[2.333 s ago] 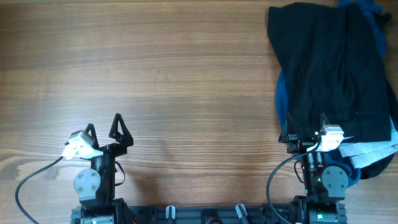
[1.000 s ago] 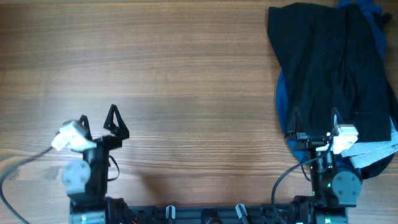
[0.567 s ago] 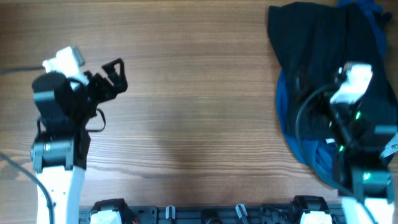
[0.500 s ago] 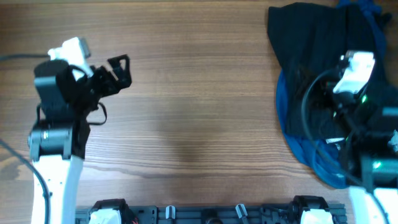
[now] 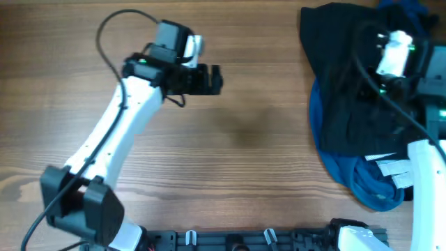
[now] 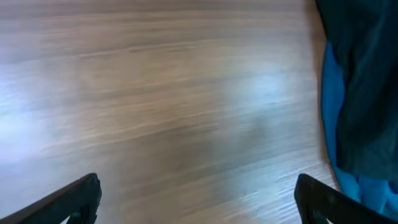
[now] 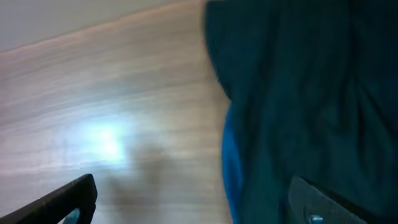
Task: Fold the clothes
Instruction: 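Move both grippers toward the black shorts on the clothes pile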
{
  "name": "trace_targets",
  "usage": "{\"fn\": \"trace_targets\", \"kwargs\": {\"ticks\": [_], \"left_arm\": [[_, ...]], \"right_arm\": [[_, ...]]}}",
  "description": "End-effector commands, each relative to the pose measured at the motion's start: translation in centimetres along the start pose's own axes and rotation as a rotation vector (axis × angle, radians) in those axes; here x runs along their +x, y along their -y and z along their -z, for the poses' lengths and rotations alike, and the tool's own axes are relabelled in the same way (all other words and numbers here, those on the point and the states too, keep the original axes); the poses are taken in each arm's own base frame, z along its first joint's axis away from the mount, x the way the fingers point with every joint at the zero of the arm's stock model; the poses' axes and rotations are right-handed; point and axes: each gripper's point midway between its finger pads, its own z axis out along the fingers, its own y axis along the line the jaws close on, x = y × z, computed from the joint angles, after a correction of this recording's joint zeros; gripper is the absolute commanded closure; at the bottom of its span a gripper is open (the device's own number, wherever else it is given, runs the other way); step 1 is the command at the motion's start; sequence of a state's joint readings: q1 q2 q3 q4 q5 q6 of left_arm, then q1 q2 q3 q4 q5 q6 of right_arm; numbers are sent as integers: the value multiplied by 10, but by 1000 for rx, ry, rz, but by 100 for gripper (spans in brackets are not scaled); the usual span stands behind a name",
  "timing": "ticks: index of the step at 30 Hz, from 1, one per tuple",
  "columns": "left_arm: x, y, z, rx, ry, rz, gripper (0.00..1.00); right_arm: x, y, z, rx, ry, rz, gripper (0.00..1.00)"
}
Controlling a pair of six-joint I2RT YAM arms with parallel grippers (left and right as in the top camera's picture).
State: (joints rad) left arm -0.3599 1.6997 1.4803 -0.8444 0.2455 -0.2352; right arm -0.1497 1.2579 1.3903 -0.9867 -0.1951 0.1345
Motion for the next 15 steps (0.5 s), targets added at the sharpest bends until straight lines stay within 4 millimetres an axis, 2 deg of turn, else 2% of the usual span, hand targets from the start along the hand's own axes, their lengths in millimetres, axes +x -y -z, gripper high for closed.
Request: {"fn": "trace_targets", "kwargs": {"ticks": [1,3,5,8,10,12,13,15], "left_arm": [[-16,29,3,62,76,-85,0],[-23,42,4,112,104,-103,0],[-26,46,4,128,120,-112,0],[-33,55,6,169,147,-132,0],[-34,68,9,232,159,-205,0],[-35,75,10,250,171,-236,0],[-35,79,9,252,176,-253,0],[-35,82,9,243,184,-281,0]], "right_arm": [[4,46,8,83,-18,-192,0],[9,74,16,126,-20,-304,0],[15,111,27,189,-4,-426,0],[36,158,31,265,8,-580,0],[57,180,24,266,-2,-655,0],[89,199,6,247,-32,-735,0],[100,203,-3,212,-41,-726,0],[111,197,-22,116,-56,-649,3]]}}
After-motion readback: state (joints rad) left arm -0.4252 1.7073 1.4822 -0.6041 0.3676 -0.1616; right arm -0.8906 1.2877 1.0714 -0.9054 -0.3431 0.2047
